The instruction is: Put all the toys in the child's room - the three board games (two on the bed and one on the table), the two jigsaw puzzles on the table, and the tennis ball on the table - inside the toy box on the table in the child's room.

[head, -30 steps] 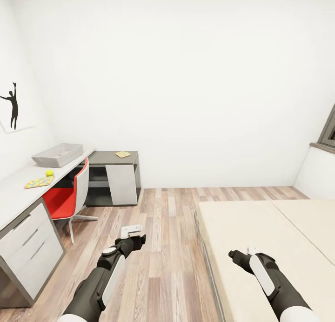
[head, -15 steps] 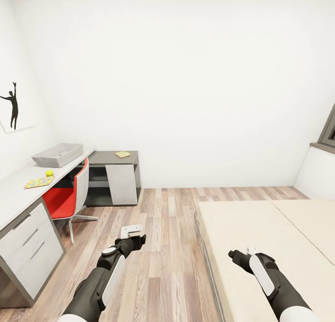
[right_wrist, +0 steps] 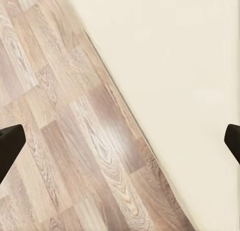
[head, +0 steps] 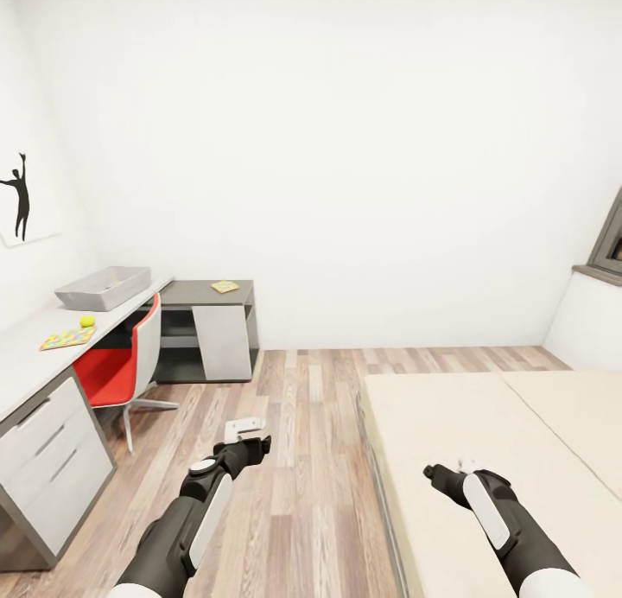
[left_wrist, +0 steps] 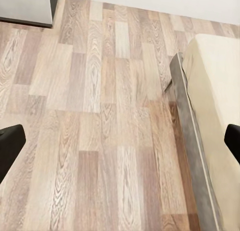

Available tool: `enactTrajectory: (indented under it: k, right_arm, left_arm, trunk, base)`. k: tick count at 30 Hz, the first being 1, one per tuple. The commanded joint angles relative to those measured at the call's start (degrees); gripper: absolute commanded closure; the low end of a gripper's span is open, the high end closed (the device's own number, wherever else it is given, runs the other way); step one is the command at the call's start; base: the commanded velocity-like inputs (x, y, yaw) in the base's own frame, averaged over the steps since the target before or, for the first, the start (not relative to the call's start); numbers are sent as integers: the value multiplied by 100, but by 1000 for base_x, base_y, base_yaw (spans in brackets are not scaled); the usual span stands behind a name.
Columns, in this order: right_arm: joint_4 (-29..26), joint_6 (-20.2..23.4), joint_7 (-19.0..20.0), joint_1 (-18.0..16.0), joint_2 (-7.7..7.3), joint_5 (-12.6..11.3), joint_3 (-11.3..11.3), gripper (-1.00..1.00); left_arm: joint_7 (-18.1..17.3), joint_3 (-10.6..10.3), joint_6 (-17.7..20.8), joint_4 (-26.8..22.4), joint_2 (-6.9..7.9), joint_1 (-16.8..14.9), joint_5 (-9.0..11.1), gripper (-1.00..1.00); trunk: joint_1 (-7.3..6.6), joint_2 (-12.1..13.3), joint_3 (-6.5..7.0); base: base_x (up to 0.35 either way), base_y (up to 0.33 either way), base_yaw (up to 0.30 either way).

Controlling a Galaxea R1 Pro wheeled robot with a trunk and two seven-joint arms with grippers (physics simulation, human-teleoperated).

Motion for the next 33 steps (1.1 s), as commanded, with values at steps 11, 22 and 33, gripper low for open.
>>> enactTrajectory:
  k: [11, 22, 33]
  right_arm:
    - [-8, 16, -47, -1, -8, -61, 0, -100]
    - [-8, 16, -47, -1, -8, -61, 3, -100]
    - [-8, 16, -47, -2, -9, -61, 0, -100]
  left_arm:
    - [51, -14, 21, -8, -2, 0, 61, -100]
    - [51, -14, 21, -5, 1, -2, 61, -100]
    - [51, -14, 21, -6, 3, -3, 61, -100]
  trunk:
    - [3, -8, -7]
    - [3, -8, -7]
    - [3, -8, -7]
  base:
    - [0, -107, 0]
    - [-35, -111, 0]
    - [-2, -103, 0]
